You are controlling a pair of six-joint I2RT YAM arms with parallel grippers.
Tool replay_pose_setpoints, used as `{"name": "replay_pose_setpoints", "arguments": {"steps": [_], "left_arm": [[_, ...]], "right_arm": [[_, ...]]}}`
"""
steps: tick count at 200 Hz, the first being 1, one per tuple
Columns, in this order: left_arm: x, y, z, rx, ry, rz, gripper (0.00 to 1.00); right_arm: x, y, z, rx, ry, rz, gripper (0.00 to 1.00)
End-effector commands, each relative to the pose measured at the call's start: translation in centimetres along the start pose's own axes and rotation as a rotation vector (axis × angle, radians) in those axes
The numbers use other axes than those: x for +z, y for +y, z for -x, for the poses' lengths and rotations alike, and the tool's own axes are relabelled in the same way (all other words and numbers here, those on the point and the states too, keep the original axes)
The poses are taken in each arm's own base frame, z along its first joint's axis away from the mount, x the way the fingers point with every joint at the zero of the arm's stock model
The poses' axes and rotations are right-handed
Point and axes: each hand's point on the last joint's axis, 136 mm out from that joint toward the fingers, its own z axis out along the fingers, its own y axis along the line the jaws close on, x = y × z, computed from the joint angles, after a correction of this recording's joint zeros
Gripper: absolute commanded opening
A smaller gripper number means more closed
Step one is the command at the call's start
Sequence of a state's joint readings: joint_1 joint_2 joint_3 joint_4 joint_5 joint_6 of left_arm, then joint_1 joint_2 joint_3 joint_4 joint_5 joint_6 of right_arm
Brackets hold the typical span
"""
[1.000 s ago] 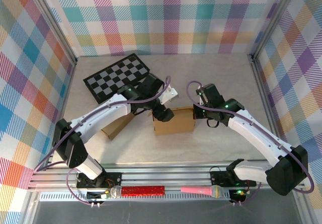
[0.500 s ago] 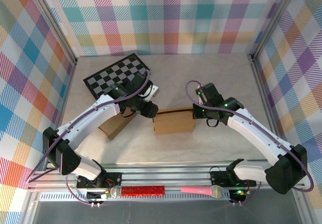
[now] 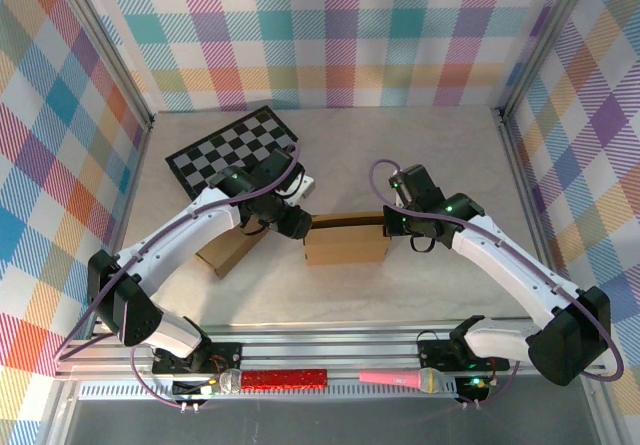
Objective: Fold the paper box
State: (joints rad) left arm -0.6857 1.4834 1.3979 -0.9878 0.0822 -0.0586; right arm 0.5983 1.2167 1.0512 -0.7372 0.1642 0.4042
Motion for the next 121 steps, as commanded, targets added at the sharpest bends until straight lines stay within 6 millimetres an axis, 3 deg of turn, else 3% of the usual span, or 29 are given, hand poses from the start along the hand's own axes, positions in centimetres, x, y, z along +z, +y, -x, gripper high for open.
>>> {"name": "replay_pose_setpoints", "arguments": {"steps": [1, 21, 55, 74, 96, 121], "left_arm": [[-1.9, -2.2, 0.7, 0.062, -0.066, -0.107, 0.48], [-3.3, -5.4, -0.4, 0.250, -0.101, -0.163, 0.50], [-3.5, -8.8, -3.7, 0.507, -0.087, -0.191, 0.49], [-1.9, -10.5, -5.5, 0.597, -0.032, -0.199, 0.51], [0.8, -12.2, -6.3, 0.564, 0.032, -0.232, 0.48], [3.8, -11.9, -5.0, 0.479, 0.007, -0.162, 0.49]], "right_arm": [[0.1, -0.2, -1.9, 0.000, 0.064, -0.006, 0.00], [0.1, -0.3, -2.0, -0.002, 0.065, -0.006, 0.00], [0.1, -0.2, -1.9, 0.002, 0.062, -0.004, 0.00], [0.0, -0.2, -2.0, 0.002, 0.063, -0.002, 0.00], [0.0, -0.2, -2.0, 0.000, 0.061, -0.002, 0.00], [-0.1, 0.0, -1.9, 0.002, 0.060, 0.006, 0.00]]}}
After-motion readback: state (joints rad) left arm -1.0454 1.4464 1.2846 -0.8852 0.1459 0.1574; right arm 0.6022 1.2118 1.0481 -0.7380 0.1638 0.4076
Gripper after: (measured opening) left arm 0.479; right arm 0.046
